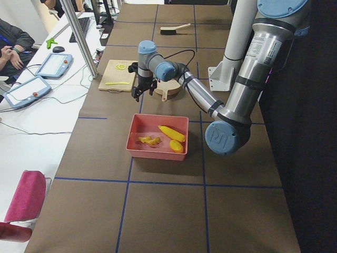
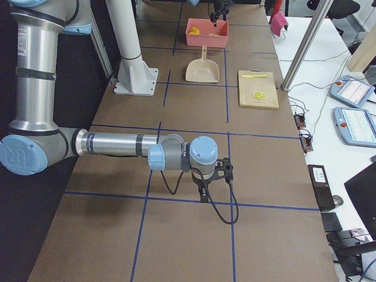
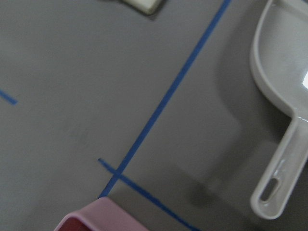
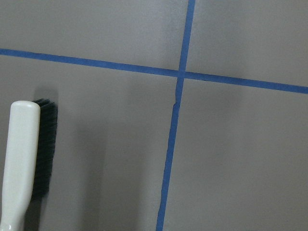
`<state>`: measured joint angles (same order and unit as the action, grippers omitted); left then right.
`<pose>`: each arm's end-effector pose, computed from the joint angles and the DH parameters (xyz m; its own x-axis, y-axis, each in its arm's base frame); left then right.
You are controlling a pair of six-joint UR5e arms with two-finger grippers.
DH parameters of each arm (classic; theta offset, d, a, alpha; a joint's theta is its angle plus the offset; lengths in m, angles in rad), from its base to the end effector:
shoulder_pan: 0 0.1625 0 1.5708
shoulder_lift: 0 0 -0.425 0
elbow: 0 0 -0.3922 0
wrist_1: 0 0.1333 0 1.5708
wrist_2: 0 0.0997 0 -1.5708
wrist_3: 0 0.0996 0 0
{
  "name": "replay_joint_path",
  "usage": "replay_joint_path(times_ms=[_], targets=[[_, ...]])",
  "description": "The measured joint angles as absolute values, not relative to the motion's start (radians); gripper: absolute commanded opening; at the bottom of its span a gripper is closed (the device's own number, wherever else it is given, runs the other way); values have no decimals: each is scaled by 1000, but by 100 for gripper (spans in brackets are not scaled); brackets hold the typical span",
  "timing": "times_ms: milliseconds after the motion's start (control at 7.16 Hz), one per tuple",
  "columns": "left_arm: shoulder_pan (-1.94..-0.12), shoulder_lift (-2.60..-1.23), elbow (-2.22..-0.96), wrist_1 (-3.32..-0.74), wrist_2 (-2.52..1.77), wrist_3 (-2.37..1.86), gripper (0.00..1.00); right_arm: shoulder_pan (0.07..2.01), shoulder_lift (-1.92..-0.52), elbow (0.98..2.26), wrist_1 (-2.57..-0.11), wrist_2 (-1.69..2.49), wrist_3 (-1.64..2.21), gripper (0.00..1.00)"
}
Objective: Sweep and dump trash into bin
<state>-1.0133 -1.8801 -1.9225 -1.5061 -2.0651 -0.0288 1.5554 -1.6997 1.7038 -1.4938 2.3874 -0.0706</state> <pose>0.2289 -0.5298 0.3431 0.6184 0.6713 -0.4085 -0.4201 0.7218 0.5501 0.0539 -0.4433 0.6423 0.6809 -0.1397 0.7189 0.0635 0.9892 0.1320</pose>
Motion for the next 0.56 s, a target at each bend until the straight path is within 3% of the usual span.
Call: replay_joint_path(times_ms=[558], targets=[[-1224,-1697,-1829,-1501,-2094,-63,100,1555,-1683,1707,-1494,2394,-69,100]])
